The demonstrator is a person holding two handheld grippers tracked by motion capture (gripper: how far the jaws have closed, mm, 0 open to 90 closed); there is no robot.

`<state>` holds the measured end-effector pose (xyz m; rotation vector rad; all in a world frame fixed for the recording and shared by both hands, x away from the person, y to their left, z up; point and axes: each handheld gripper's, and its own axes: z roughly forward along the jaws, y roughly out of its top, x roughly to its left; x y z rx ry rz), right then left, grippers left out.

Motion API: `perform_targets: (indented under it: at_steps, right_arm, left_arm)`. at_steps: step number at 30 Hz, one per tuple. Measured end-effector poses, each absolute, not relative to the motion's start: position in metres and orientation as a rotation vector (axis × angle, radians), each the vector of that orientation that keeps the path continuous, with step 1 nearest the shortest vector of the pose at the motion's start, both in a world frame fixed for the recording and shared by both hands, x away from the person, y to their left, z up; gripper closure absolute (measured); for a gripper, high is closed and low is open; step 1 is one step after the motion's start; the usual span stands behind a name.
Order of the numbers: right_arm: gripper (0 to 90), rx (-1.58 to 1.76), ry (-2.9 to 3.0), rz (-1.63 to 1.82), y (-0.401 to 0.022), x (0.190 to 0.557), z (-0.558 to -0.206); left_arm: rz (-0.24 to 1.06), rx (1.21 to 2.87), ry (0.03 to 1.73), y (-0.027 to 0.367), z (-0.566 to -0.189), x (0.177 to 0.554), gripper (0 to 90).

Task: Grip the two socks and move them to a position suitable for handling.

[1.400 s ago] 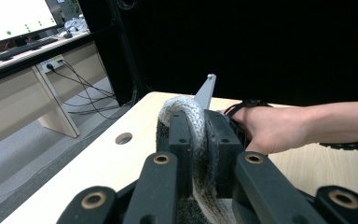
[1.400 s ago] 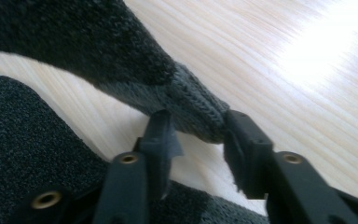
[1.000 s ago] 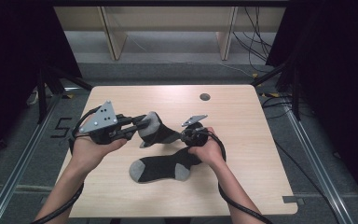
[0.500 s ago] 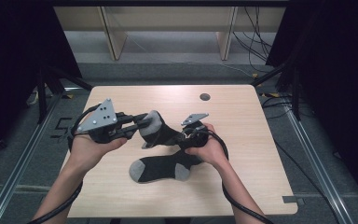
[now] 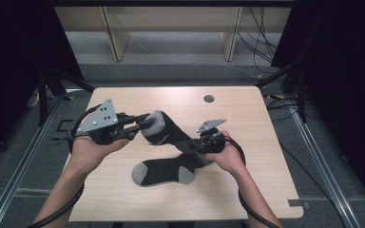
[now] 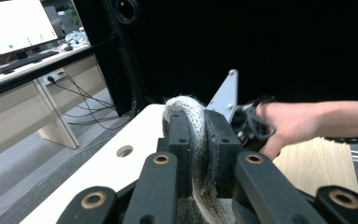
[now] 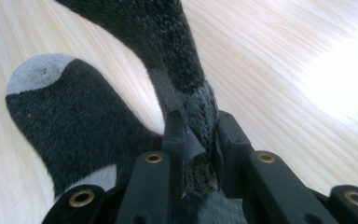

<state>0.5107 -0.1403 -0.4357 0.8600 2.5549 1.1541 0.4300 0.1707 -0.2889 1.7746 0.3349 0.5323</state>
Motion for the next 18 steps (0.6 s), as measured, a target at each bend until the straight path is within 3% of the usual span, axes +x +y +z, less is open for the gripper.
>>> perform_targets:
  at_steps: [9,18]
  right_arm:
    - [76.7,0.812,2.578,1.119,-0.178,0.494,-0.403]
    - [77.2,0.824,2.607,1.082,-0.192,0.474,-0.392]
  left_arm:
    - [0.532,1.757,0.391,0.188,-0.3,0.427,82.0]
    - [0.512,1.762,0.45,0.204,-0.324,0.417,82.0]
